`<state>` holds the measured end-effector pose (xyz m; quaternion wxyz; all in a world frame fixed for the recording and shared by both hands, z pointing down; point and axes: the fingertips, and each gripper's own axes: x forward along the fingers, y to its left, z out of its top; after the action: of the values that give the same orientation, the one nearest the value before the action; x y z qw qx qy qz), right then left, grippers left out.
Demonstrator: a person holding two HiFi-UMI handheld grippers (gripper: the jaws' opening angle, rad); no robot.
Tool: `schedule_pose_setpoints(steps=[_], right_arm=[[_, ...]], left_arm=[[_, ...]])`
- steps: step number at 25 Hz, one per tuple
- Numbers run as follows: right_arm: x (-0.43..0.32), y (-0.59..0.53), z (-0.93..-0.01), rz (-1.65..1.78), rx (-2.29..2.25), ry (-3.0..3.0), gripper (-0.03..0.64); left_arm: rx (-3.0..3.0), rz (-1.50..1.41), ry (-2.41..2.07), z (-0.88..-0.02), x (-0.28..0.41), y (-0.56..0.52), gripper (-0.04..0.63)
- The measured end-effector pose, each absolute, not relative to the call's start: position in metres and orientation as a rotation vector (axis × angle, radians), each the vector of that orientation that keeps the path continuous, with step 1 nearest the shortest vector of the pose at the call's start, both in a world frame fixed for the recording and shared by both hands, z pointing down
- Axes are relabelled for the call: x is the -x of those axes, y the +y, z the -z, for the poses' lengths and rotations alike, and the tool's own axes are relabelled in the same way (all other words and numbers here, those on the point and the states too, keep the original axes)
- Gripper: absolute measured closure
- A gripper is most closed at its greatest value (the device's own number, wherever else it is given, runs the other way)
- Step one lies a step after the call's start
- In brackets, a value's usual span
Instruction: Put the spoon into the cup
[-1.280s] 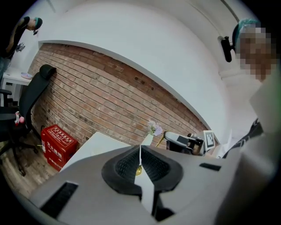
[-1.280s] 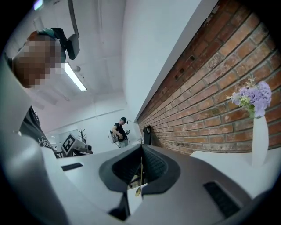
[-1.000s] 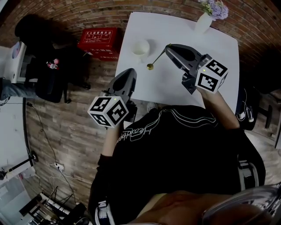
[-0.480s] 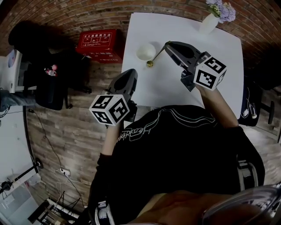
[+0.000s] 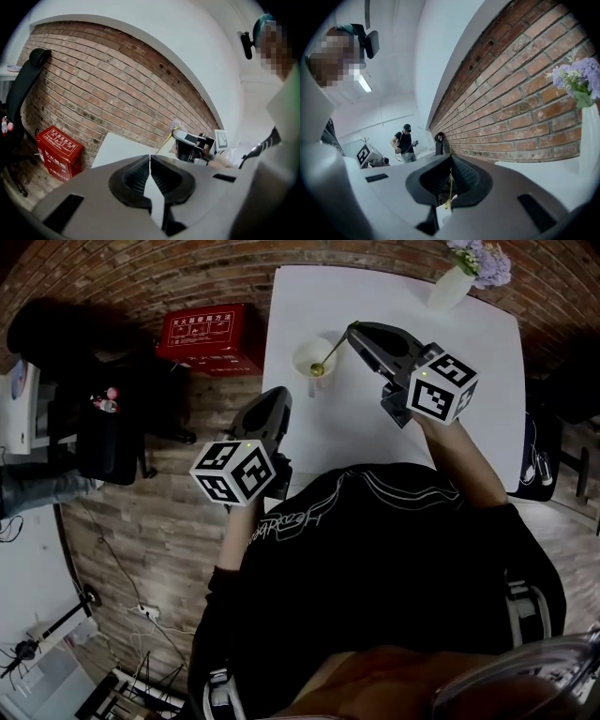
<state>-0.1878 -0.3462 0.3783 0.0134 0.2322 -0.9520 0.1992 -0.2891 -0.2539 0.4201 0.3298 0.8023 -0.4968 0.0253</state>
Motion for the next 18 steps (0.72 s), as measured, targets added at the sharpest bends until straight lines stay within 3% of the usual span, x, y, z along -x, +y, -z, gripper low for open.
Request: schedule_pose_setpoints(steps=[18], right_arm=[[0.213, -0.378, -0.453, -0.704, -0.724, -2.866, 0.617]], left_arm=[[-2.004, -0.107, -1.282, -0.459, 0.307, -0.279, 0.588]])
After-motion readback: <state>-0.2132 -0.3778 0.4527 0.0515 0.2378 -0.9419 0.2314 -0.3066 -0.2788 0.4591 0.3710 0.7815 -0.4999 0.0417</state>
